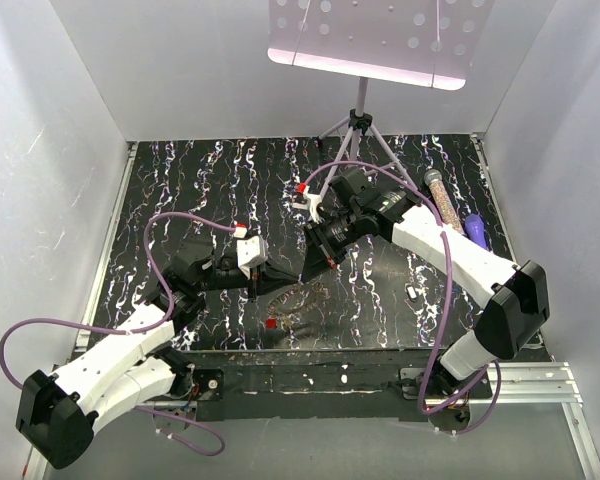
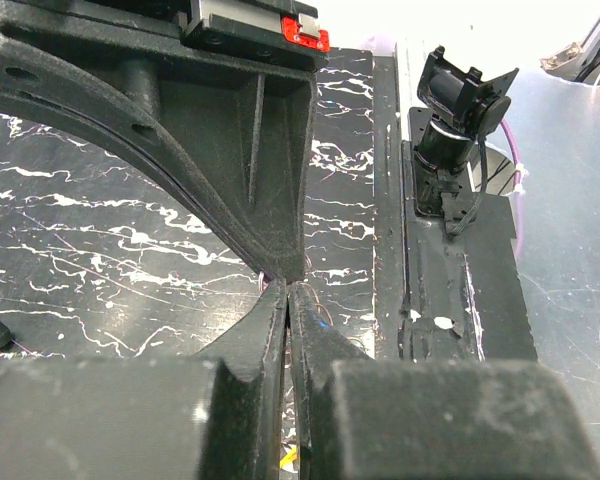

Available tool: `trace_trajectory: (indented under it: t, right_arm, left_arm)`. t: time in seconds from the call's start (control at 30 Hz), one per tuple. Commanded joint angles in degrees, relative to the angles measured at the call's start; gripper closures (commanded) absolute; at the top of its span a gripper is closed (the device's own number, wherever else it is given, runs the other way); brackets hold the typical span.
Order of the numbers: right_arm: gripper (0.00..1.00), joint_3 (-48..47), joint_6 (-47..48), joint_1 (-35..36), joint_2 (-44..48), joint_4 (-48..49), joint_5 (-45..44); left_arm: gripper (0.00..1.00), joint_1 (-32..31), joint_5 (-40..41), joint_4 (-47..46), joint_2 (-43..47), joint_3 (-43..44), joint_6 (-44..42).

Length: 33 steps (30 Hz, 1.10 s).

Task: Put the keys on the keyring

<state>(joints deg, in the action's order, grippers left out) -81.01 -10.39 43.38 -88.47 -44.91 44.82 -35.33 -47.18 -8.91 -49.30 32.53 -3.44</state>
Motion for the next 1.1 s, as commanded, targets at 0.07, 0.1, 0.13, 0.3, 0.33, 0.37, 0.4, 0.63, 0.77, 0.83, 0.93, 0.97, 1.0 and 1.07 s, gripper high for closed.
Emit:
trace_trajectory:
  t: [0.07, 0.1, 0.13, 0.3, 0.33, 0.37, 0.4, 0.63, 0.77, 0.83, 0.93, 0.97, 1.0, 1.07]
  right_arm:
    - [0.99, -1.34, -1.04, 0.57, -0.04, -1.41, 3.61]
    - [0.99, -1.08, -0.77, 0.57, 0.13, -1.33, 3.70]
    - [0.99, -0.99, -0.51, 0.57, 0.31, -1.41, 3.87]
    - [0.95, -1.08, 0.20, 0.39, 0.66, -1.50, 4.75]
    - [0.94, -0.90, 0.11, 0.48, 0.75, -1.50, 4.75]
    - [0.92, -0.90, 0.28, 0.48, 0.75, -1.41, 4.84]
    - [0.91, -0.90, 0.20, 0.40, 0.75, -1.50, 4.93]
    - [0.87, -1.16, 0.29, 0.40, 0.66, -1.24, 4.93]
    - [0.86, -1.08, 0.37, 0.48, 0.66, -1.24, 4.58]
    - [0.88, -1.08, 0.46, 0.48, 0.66, -1.41, 4.31]
    - [0.94, -0.99, 0.64, 0.40, 0.75, -1.59, 4.40]
    - [0.96, -0.99, 0.64, 0.39, 0.84, -1.59, 4.31]
    - [0.99, -0.90, 0.81, 0.39, 0.84, -1.68, 4.31]
    - [0.99, -0.73, 0.81, 0.31, 1.01, -1.76, 4.40]
  left_arm:
    - [1.00, 0.35, 1.65, -0.85, 1.05, 1.74, -2.36]
    - [1.00, 0.35, 1.74, -0.50, 1.13, 1.66, -2.53]
    - [1.00, 0.35, 1.91, -0.24, 1.22, 1.57, -2.80]
    - [1.00, 0.35, 2.35, 0.21, 1.31, 1.04, -3.15]
    - [1.00, 0.35, 2.35, 0.21, 1.40, 0.95, -3.06]
    - [1.00, 0.35, 2.35, 0.21, 1.40, 0.95, -3.06]
    - [1.00, 0.35, 2.44, 0.21, 1.40, 1.04, -2.97]
    - [1.00, 0.35, 2.00, -0.67, 1.66, 0.69, -2.27]
    - [1.00, 0.35, 2.00, -0.67, 1.66, 0.60, -2.18]
    - [1.00, 0.35, 2.26, -0.32, 1.66, 0.60, -2.62]
    - [1.00, 0.35, 2.97, 0.20, 2.01, 0.51, -3.06]
    - [1.00, 0.35, 3.14, 0.38, 2.10, 0.43, -3.32]
    - [1.00, 0.35, 3.41, 0.56, 2.10, 0.51, -3.50]
    - [1.00, 0.35, 3.76, 0.91, 2.19, 0.51, -3.76]
